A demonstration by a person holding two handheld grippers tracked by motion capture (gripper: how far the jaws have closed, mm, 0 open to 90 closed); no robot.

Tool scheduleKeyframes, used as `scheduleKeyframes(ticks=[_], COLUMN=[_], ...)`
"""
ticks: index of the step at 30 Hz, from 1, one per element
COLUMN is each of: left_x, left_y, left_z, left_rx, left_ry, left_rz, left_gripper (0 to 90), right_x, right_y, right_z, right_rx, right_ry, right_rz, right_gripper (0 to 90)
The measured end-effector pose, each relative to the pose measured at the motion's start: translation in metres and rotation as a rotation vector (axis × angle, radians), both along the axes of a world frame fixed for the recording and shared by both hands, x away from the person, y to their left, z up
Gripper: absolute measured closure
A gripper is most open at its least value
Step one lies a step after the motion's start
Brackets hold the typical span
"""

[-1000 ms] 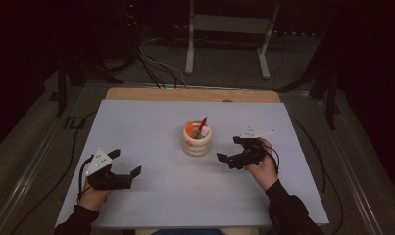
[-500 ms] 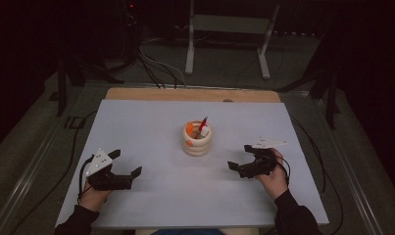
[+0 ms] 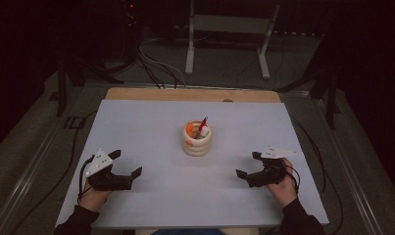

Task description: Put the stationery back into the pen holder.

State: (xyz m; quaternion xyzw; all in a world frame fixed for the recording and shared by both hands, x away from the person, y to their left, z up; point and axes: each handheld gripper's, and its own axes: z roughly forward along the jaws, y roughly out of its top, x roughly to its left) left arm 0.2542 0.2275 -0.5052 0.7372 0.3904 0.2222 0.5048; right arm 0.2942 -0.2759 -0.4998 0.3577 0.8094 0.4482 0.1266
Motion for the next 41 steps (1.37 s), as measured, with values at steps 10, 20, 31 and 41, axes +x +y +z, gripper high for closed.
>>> scheduleKeyframes(ticks=[10,20,31,41], left_x=[0.0,0.0,0.0,0.0], left_y=[0.0,0.0,0.0,-0.001], left_z=[0.0,0.0,0.0,0.0], left_rx=[-0.002,0.002,0.0,0.005], left_ry=[0.0,-0.002,-0.003,-0.004], left_rz=[-0.001,-0.001,-0.004,-0.004], left_gripper=[0.2,0.2,0.2,0.2], right_x=[-0.01,-0.011,-0.008,-0.008], right_y=[-0.022,-0.038,-0.037,-0.037], right_z=[-0.004,-0.01,-0.011,-0.012], right_rx=[-0.026,-0.012,-0.016,-0.024], right_ry=[0.014,0.029,0.021,0.026], right_rz=[-0.06,-0.109,-0.101,-0.102], right_gripper=[0.0,0.0,0.0,0.0])
